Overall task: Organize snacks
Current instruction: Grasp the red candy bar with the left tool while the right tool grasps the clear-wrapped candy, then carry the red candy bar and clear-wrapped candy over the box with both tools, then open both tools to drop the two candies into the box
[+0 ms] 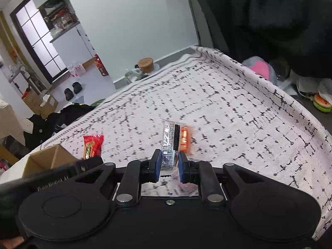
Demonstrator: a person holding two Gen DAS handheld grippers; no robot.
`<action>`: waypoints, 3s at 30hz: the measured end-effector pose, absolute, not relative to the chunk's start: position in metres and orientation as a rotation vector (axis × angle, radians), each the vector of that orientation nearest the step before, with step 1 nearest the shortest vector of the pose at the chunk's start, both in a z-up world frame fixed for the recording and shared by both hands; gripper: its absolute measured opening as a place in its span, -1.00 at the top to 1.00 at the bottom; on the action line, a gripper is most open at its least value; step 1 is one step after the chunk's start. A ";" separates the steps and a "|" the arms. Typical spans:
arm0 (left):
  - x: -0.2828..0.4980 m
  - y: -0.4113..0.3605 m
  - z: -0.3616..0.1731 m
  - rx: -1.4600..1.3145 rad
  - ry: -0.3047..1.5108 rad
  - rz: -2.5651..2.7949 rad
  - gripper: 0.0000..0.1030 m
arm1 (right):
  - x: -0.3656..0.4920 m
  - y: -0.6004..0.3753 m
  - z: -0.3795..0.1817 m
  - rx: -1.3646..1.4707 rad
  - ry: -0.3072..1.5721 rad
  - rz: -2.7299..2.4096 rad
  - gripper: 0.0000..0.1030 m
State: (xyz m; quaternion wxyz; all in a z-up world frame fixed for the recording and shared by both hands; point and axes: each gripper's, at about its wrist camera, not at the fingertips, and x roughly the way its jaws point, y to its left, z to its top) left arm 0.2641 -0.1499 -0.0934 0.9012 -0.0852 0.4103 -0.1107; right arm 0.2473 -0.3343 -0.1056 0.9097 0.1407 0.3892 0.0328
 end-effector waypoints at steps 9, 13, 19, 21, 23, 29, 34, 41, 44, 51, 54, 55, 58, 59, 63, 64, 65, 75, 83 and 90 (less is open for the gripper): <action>0.242 -0.123 -0.083 -0.176 0.830 -0.225 0.63 | 0.236 -0.306 -0.092 0.271 0.771 0.105 0.67; 0.235 -0.109 -0.076 -0.188 0.815 -0.216 0.63 | 0.231 -0.296 -0.085 0.265 0.756 0.116 0.67; 0.223 -0.091 -0.066 -0.191 0.788 -0.216 0.63 | 0.226 -0.277 -0.076 0.245 0.741 0.139 0.67; 0.219 -0.085 -0.065 -0.194 0.785 -0.209 0.63 | 0.223 -0.270 -0.074 0.238 0.737 0.148 0.67; 0.216 -0.077 -0.063 -0.195 0.780 -0.199 0.63 | 0.221 -0.262 -0.071 0.231 0.733 0.159 0.67; 0.209 -0.048 -0.055 -0.223 0.764 -0.152 0.63 | 0.218 -0.239 -0.061 0.213 0.711 0.201 0.67; 0.202 -0.022 -0.050 -0.244 0.756 -0.111 0.63 | 0.218 -0.217 -0.058 0.210 0.704 0.244 0.67; 0.194 0.014 -0.049 -0.246 0.756 -0.046 0.63 | 0.219 -0.186 -0.058 0.209 0.702 0.295 0.67; 0.193 0.030 -0.049 -0.253 0.762 -0.029 0.63 | 0.219 -0.173 -0.058 0.195 0.703 0.312 0.67; 0.198 0.058 -0.048 -0.249 0.754 -0.006 0.63 | 0.224 -0.151 -0.058 0.165 0.706 0.339 0.67; 0.205 0.064 -0.050 -0.251 0.748 -0.011 0.62 | 0.226 -0.143 -0.058 0.150 0.707 0.348 0.67; 0.207 0.065 -0.051 -0.255 0.746 -0.008 0.62 | 0.227 -0.141 -0.058 0.144 0.707 0.350 0.67; 0.217 0.067 -0.056 -0.260 0.743 -0.004 0.62 | 0.230 -0.135 -0.059 0.134 0.709 0.353 0.67; 0.220 0.067 -0.058 -0.259 0.742 -0.003 0.62 | 0.231 -0.134 -0.060 0.132 0.711 0.352 0.67; 0.233 0.067 -0.067 -0.264 0.753 -0.003 0.60 | 0.236 -0.130 -0.061 0.127 0.718 0.349 0.67; 0.236 0.068 -0.069 -0.261 0.756 0.020 0.56 | 0.236 -0.129 -0.062 0.127 0.718 0.349 0.67; 0.239 0.068 -0.072 -0.259 0.764 0.044 0.55 | 0.236 -0.129 -0.062 0.126 0.718 0.351 0.67; 0.227 0.075 -0.075 -0.281 0.788 0.061 0.11 | 0.243 -0.122 -0.065 0.136 0.726 0.368 0.67; 0.219 0.076 -0.069 -0.258 0.780 0.066 -0.03 | 0.251 -0.118 -0.059 0.131 0.710 0.397 0.27; 0.218 0.077 -0.069 -0.255 0.780 0.066 -0.26 | 0.257 -0.153 -0.065 0.211 0.737 0.346 0.13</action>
